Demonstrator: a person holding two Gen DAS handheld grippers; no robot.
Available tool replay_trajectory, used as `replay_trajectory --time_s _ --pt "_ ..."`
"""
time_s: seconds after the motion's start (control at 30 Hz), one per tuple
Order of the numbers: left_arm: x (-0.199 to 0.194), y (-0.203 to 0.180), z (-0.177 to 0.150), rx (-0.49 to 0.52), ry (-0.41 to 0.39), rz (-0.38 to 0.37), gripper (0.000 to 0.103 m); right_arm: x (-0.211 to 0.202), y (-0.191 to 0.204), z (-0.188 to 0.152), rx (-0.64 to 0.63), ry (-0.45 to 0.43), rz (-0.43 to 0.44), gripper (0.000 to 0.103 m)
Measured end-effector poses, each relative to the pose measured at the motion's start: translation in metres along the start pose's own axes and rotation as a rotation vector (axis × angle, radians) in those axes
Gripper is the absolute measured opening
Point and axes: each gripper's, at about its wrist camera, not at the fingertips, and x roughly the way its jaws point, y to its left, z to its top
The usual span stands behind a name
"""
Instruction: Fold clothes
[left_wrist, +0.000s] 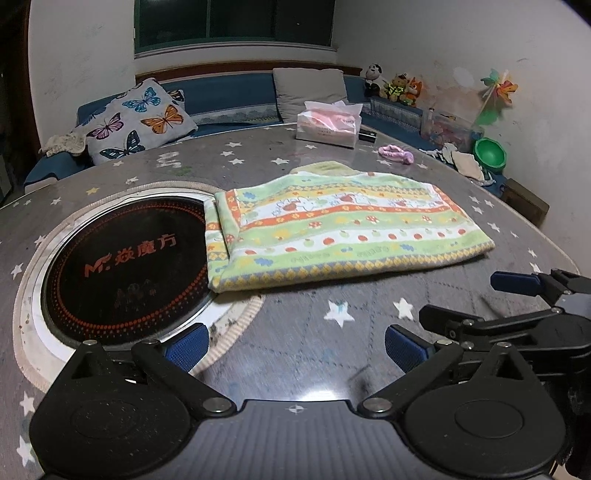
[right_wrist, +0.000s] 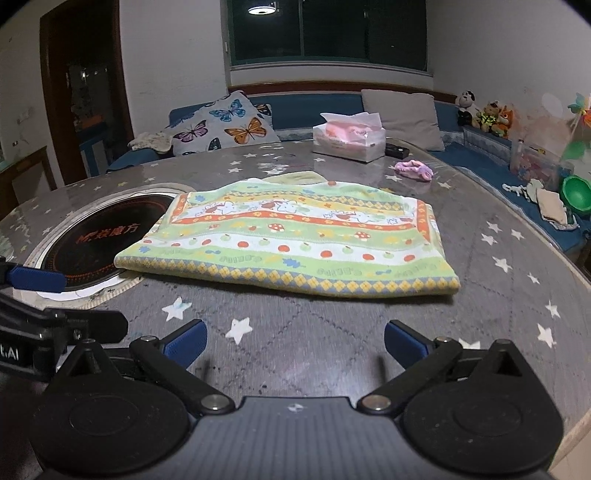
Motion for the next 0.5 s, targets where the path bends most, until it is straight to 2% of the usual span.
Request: replay_trajectory --time_s 0.5 --pt "-0.012 -0.006 -0.012 -0.002 -0.017 0.001 0.103 -0.012 0.009 -0.01 0.012 -0.013 -0.01 0.103"
